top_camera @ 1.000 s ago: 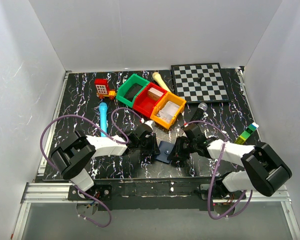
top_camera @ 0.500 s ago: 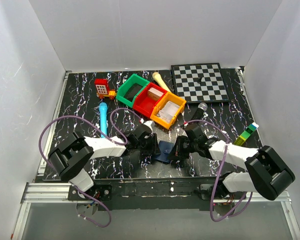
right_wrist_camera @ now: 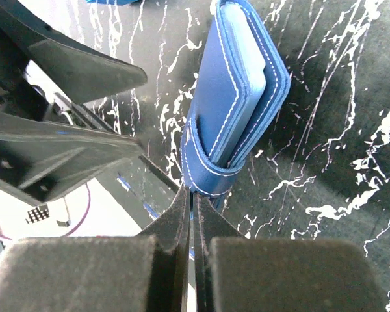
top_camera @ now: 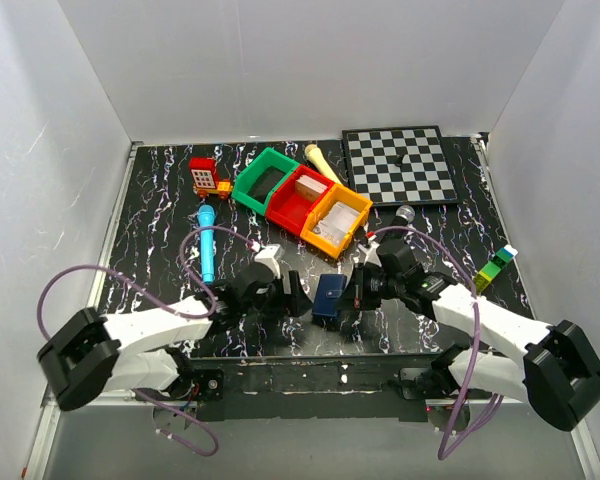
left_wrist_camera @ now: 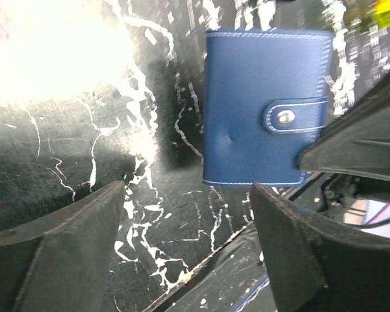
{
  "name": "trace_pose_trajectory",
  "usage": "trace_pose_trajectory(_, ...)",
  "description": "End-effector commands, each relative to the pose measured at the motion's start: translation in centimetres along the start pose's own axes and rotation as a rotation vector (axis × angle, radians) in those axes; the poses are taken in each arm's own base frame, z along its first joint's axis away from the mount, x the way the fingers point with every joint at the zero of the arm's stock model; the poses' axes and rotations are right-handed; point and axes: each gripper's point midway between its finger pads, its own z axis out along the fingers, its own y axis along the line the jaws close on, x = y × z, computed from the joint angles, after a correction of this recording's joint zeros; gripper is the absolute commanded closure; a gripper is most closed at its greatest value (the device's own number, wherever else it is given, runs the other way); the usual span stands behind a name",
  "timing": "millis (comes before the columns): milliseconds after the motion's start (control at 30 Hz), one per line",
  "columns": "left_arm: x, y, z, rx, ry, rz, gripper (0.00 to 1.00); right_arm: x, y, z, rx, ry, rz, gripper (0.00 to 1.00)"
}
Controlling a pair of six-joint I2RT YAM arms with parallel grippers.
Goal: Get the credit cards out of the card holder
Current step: Open the card holder at the center of the board.
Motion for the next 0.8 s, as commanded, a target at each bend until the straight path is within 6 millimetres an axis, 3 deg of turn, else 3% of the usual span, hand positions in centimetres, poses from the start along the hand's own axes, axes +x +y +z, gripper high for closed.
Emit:
trace_pose_trajectory(0, -4.0, -1.7, -2.9, 0.113, -0.234, -0.037, 0.18, -0.6, 3.4, -1.8, -0.105, 0.012, -0.106, 0.99)
trace_pose_trajectory(200, -7.6, -5.7, -9.4, 0.432, -0.444, -0.04, 0.03, -0.1, 7.2, -5.1, -0.208, 0.091, -0.232, 0.99)
trace_pose_trajectory(367, -7.9, -8.2, -12.7, 0.634, -0.418, 0.058, 0.02, 0.6, 10.8, -7.8, -0.353, 0.136, -0.312, 0.99)
trace_pose_trajectory(500, -7.3, -9.6, -13.6, 0.761, -0.355, 0.09, 0.03, 1.6, 13.4, -9.7, -0.496, 0.194, -0.357, 0.99)
trace_pose_trajectory(767, -6.6, -11.4, -14.1, 0.885, -0.289, 0.121, 0.1, 1.6, 14.6, -10.7, -0.547, 0.19, -0.401, 0.99)
